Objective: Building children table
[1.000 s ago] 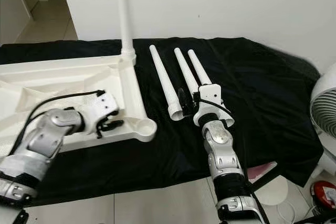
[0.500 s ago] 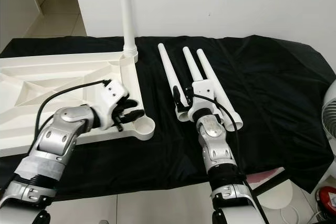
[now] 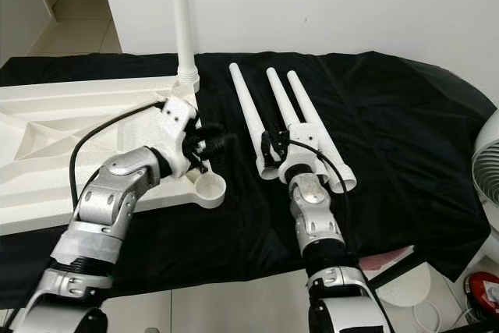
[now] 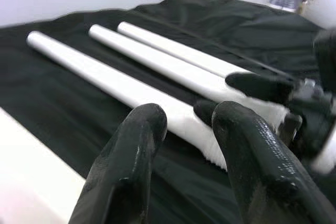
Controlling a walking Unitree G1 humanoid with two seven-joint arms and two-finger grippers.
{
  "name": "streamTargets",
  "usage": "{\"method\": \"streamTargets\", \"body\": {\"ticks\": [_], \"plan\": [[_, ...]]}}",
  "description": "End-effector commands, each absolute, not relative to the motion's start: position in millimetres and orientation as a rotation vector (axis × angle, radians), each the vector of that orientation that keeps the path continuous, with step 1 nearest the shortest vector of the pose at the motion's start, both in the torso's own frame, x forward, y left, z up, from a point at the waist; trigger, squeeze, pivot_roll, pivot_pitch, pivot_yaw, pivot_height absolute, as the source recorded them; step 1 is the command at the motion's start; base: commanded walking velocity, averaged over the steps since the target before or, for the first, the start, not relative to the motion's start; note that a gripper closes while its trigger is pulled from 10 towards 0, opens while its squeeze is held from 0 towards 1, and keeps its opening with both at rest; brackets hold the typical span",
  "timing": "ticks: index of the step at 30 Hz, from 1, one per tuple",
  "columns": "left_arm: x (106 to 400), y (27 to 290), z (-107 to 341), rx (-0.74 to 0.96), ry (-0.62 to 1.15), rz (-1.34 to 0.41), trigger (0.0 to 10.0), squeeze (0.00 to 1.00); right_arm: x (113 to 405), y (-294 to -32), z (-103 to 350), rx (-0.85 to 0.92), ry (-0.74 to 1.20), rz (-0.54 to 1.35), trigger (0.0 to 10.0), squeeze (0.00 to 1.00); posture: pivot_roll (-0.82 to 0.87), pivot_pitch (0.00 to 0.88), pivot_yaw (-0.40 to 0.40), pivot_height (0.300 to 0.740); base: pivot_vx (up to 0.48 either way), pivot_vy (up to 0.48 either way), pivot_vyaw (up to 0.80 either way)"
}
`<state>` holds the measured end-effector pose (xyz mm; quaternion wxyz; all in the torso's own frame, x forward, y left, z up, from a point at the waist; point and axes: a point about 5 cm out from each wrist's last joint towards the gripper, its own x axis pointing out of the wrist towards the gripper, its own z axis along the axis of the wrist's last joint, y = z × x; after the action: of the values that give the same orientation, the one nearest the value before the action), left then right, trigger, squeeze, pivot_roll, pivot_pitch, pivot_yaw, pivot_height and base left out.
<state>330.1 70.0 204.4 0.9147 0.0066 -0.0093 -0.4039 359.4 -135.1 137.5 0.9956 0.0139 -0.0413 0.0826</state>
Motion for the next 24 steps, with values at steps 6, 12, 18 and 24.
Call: {"method": "streamTargets", "body": {"ticks": [6,12,18,24], "plan": [[327.1,55.7,204.7,-0.045,-0.004,-0.808,10.0,0.0,360.2,-131.1,125.7,0.014,-0.026,0.194,10.0,0.0,0.06,0.037,-0.044,0.74,0.0,0.0,0.0],[325.3,50.9,201.7,-0.043,0.001,-0.795,10.0,0.0,360.0,-129.6,117.0,0.01,0.014,0.198,10.0,0.0,0.06,0.038,-0.046,0.74,0.0,0.0,0.0],[323.1,53.5,192.1,-0.013,0.023,-0.771,10.0,0.0,358.8,-129.6,111.1,0.008,0.032,0.198,10.0,0.0,0.06,0.04,-0.049,0.74,0.0,0.0,0.0],[317.9,58.4,180.2,0.008,0.041,-0.777,10.0,0.0,358.8,-130.2,109.3,-0.002,0.034,0.197,10.0,0.0,0.06,0.037,-0.048,0.74,0.0,0.0,0.0]]}}
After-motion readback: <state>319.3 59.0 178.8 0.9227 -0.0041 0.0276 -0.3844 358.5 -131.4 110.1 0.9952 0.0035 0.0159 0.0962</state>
